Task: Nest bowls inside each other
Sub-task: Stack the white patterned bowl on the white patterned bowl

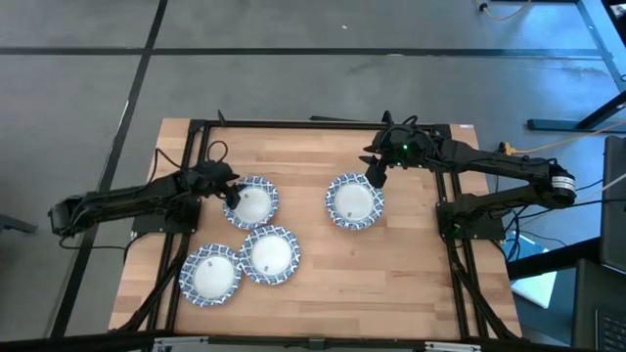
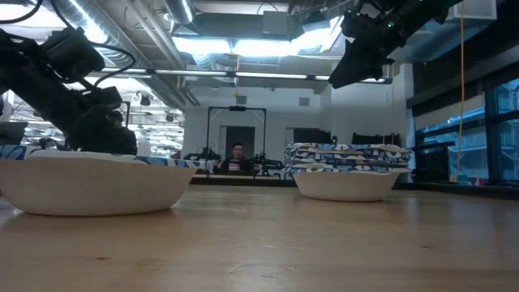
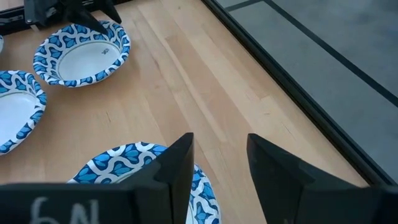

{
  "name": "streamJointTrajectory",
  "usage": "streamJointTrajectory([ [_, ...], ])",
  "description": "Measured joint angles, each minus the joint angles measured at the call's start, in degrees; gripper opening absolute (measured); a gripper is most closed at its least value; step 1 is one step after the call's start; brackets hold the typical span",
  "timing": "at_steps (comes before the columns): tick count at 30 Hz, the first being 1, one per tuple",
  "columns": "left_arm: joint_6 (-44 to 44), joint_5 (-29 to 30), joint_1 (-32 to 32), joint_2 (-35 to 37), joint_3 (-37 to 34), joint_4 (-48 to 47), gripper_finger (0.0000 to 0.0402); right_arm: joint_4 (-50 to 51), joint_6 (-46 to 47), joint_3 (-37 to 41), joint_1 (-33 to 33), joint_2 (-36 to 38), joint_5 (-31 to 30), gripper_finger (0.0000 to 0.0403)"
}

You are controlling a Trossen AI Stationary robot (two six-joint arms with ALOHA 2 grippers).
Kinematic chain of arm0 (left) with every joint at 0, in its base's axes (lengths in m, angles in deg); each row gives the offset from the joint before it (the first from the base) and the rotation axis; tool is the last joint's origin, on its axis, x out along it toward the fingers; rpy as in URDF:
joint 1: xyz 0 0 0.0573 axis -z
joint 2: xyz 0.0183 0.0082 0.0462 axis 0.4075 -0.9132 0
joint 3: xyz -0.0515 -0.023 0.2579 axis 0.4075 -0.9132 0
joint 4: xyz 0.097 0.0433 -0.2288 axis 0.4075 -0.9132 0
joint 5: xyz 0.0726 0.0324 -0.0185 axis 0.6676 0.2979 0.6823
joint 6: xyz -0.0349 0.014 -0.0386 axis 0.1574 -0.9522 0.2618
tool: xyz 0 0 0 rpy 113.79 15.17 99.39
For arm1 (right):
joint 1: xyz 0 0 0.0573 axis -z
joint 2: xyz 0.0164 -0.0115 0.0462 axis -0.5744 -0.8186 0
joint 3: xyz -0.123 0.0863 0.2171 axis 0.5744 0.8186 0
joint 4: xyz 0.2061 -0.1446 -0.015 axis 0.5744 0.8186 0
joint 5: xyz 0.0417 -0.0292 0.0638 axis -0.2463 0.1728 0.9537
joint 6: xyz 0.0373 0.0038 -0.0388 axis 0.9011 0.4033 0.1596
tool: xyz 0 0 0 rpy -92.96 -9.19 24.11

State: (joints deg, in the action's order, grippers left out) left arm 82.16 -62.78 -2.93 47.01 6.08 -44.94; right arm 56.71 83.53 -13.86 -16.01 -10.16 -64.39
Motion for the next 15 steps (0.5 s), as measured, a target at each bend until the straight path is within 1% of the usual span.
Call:
streamJointTrajectory([
  [8, 0.1, 0.1, 0.0, -2.8, 0.0, 0.0, 0.0176, 0.0, 0.0, 0.0, 0.0, 0.0, 0.0, 0.0150],
  [15, 0.0, 1.1, 0.0, -2.9, 0.0, 0.0, 0.0145, 0.0, 0.0, 0.0, 0.0, 0.0, 0.0, 0.0150],
])
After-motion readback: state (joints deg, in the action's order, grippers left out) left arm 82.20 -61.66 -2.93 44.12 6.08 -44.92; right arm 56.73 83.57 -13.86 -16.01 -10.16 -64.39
